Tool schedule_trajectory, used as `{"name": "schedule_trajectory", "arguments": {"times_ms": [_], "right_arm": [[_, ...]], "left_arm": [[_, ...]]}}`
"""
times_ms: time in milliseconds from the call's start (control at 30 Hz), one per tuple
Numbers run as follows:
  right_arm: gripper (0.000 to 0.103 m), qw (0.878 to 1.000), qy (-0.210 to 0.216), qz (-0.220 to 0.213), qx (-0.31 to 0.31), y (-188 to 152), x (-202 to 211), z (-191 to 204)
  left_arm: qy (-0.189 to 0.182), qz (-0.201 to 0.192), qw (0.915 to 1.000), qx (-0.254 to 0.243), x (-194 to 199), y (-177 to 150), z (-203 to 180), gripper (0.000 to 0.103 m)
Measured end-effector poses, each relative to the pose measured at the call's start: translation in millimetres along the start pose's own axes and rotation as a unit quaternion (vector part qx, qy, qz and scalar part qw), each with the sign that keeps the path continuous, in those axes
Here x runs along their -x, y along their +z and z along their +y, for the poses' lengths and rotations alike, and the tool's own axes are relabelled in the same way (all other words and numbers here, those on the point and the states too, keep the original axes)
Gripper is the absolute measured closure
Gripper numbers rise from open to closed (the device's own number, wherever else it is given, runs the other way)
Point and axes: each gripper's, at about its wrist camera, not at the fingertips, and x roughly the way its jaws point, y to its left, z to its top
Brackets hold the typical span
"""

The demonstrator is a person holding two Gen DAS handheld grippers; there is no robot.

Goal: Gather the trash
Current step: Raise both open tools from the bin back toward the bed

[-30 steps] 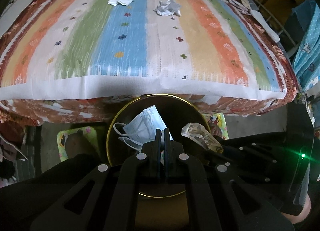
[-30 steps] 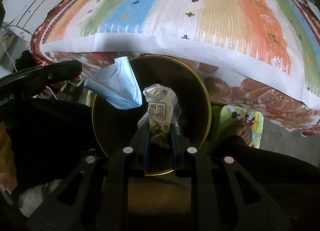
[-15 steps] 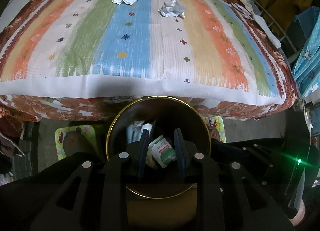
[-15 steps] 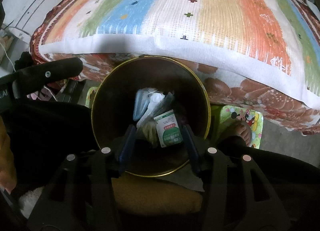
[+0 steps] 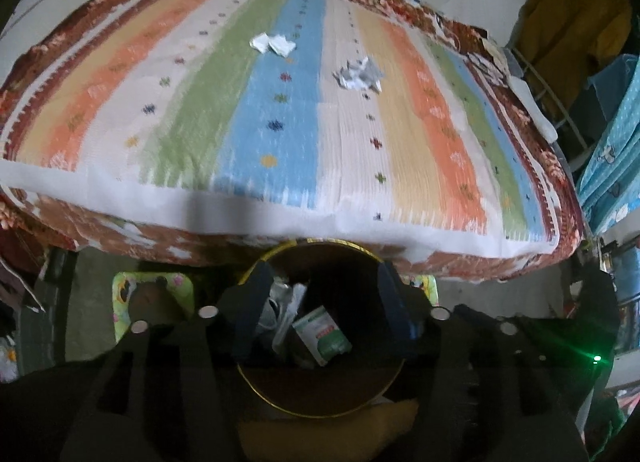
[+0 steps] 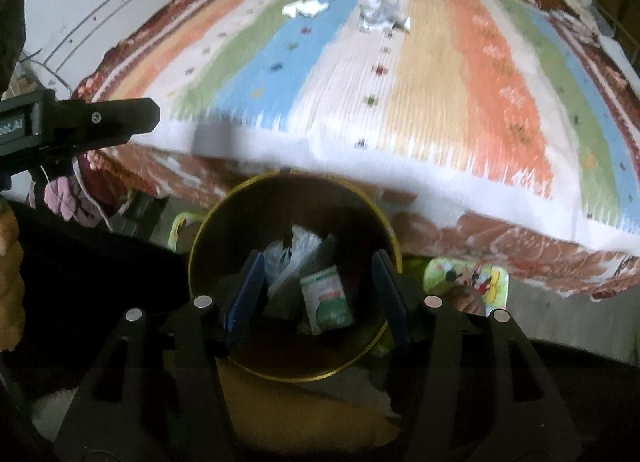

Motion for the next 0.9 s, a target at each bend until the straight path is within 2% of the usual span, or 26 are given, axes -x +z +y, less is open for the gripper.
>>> {"name": "schedule_trajectory", "arguments": {"times_ms": [267, 333, 600, 800, 900], "right_arm": [[0.038, 0.997, -0.006, -0.069, 0.017, 21.8, 28.0, -1.1], [0.037, 0.995, -0.020, -0.089, 0.030, 26.5, 35.9, 0.1], [0.025, 0.988, -0.030, -0.140, 0.055, 45.4, 56.7, 3.9], [0.017, 0.982, -0.027, -0.178, 0.056, 66.5, 68.4, 3.1], [0.011, 0.981, -0.029, -0.181, 0.061, 78.4, 66.6, 3.1]], "left_arm": [[0.007, -0.030, 0.9995, 0.005, 12.9, 20.1, 5.3, 0.026], [0.009, -0.036, 0.9993, 0.004, 16.7, 25.7, 6.3, 0.023], [0.019, -0.072, 0.9972, 0.004, 26.0, 42.0, 9.8, 0.009], [0.035, -0.081, 0.9961, -0.009, 23.0, 59.4, 5.8, 0.006], [0.049, -0.085, 0.9951, -0.004, 19.7, 72.4, 9.2, 0.006]]}}
